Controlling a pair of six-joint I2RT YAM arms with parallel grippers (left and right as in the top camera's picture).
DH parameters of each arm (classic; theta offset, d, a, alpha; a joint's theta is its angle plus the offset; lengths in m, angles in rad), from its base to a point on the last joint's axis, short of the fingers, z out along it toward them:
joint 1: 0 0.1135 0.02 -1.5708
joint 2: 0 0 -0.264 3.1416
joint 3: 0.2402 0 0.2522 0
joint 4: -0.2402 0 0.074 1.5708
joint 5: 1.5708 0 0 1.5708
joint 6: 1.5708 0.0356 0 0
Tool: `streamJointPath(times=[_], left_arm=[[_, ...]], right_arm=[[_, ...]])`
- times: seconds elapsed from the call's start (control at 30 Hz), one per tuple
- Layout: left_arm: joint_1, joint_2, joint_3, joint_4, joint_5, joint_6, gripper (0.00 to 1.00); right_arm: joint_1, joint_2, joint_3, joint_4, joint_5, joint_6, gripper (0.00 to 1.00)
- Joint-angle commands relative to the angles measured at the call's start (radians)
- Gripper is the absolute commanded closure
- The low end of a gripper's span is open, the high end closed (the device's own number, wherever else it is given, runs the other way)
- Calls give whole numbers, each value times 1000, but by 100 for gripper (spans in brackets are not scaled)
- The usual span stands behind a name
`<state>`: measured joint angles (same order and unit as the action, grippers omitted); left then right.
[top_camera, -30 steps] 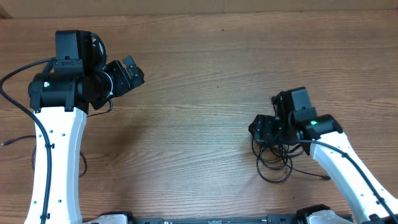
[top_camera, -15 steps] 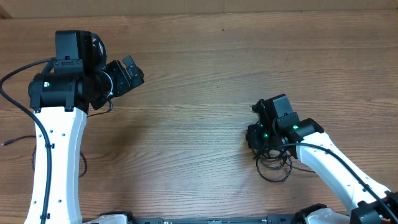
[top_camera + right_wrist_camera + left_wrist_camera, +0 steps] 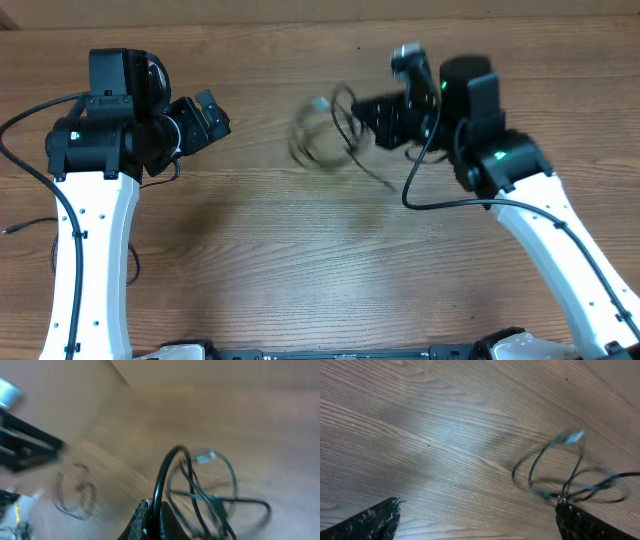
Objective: Untangle cables
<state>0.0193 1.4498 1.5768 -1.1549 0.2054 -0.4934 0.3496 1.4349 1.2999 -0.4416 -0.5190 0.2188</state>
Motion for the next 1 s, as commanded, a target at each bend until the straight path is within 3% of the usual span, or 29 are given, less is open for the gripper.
streamJointPath(times=[0.0,0.1,0.4,0.57,0.7,0.77,0.9,0.97], left_arm=[[-7,2,-4,-1,10,19,1],[-9,2,-4,0,76,64,0],[-9,2,-70,14,460,436,1],[-9,2,-233,94,490,439,0],[-22,2,-395,272,763,560,0],[-41,2,-451,360,819,568,0],[-106,2,-526,521,762,497,0],[-149,2,-537,575,663,424,0]], right_arm=[[5,26,40,-28,-41,91,96],[5,30,40,-76,-40,95,96],[3,30,40,-88,-41,95,96],[3,30,40,-88,-41,92,96],[3,30,40,-91,-41,92,96],[3,30,40,-95,-41,92,96],[3,30,40,-101,-45,93,96],[3,30,40,-103,-45,93,96]])
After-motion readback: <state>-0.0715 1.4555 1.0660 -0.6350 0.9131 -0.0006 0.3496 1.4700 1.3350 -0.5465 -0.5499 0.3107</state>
